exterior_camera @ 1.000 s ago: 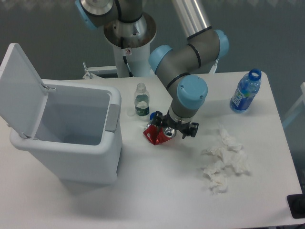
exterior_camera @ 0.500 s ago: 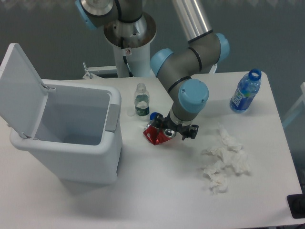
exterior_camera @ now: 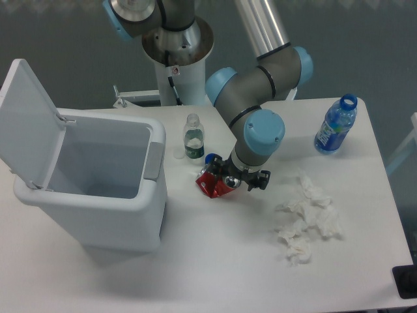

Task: Pick up the cans
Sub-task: 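Close the gripper fingers around the crushed red can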

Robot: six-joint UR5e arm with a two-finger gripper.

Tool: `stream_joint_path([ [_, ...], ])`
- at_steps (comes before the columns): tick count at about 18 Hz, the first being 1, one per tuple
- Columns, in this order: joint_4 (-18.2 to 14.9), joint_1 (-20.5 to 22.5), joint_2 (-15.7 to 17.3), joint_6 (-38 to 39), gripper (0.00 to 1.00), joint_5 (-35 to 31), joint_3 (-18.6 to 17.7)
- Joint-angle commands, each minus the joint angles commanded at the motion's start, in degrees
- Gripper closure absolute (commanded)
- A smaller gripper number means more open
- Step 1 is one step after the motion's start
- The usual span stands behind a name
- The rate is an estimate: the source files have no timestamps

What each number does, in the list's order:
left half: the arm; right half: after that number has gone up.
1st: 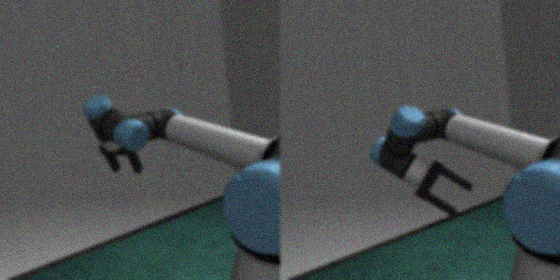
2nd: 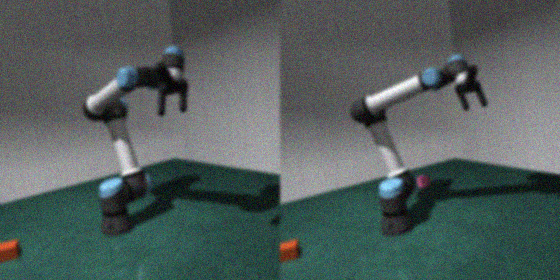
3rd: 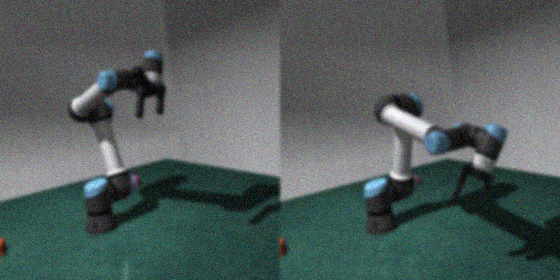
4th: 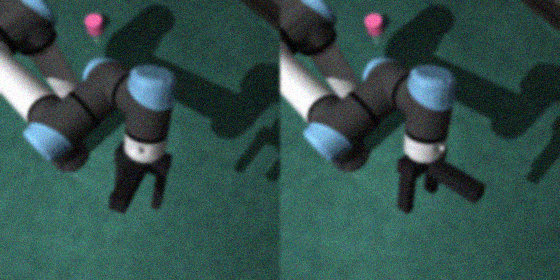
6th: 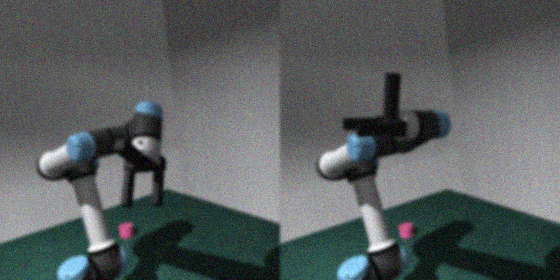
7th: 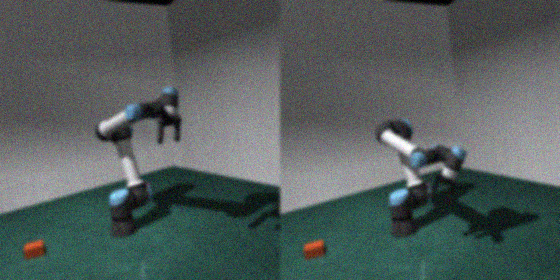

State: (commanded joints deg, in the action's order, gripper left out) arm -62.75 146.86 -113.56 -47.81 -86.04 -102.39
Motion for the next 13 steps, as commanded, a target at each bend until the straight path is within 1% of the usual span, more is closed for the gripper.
stream_joint_path([
  [1, 0.00, 0.17, 0.00, 0.00, 0.05, 0.00, 0.00],
  [2, 0.00, 0.18, 0.00, 0.00, 0.10, 0.00, 0.00],
  [4, 0.00, 0.18, 0.09, 0.00, 0.18, 0.00, 0.09],
  [7, 0.00, 0.00, 0.09, 0.09, 0.18, 0.00, 0.70],
  [10, 0.00, -0.09, 0.00, 0.09, 0.24, 0.00, 0.70],
  [13, 0.09, -0.09, -0.09, 0.09, 0.25, 0.00, 0.79],
])
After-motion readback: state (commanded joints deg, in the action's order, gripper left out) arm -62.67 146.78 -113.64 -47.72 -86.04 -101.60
